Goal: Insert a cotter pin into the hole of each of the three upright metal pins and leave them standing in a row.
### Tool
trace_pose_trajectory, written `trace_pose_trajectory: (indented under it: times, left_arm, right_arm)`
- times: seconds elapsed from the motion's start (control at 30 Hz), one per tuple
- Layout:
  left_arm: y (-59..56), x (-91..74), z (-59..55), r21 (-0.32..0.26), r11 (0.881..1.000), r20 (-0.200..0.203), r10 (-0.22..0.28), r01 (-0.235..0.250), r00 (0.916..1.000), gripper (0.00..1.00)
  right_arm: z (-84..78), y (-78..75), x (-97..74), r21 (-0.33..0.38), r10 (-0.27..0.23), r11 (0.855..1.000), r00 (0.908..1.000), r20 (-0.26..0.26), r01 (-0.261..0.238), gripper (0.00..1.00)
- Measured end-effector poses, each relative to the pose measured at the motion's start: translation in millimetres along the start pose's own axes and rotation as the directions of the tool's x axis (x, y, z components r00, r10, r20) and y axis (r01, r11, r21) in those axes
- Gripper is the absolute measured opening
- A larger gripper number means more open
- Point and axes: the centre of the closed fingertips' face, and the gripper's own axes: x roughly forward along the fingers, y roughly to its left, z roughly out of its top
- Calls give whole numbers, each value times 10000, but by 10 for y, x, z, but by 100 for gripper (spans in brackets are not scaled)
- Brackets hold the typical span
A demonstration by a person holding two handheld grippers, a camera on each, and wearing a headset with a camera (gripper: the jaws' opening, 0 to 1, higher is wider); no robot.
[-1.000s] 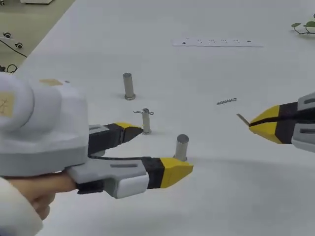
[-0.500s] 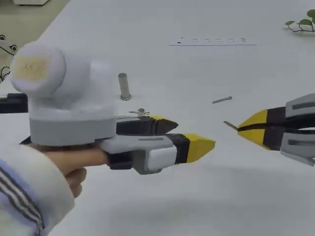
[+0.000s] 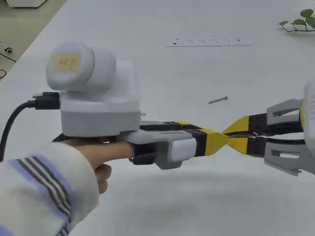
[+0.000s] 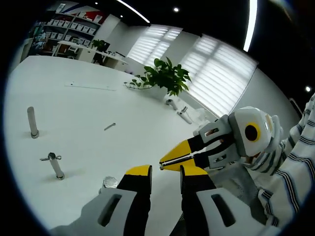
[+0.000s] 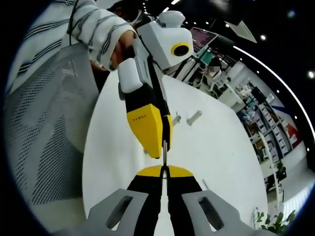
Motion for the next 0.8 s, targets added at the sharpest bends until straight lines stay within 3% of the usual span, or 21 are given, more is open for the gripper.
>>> trace_pose_trajectory:
  times: [0.13, 0.63, 0.8]
  left_arm:
    - [-15, 12, -11, -179, 9998, -8, -107, 107, 9999, 12]
    - [14, -1, -8, -353, 9994, 3, 56, -56, 10000, 6]
    - [37, -8, -25, -140, 9998, -110, 172, -174, 9998, 2]
  right_arm:
    - [30, 5, -1, -166, -7, 9999, 10000, 42, 8, 2]
    - [68, 27, -2, -386, 73, 9992, 9999, 112, -68, 2]
    - [82, 43, 5, -528, 90, 9986, 9999, 114, -84, 2]
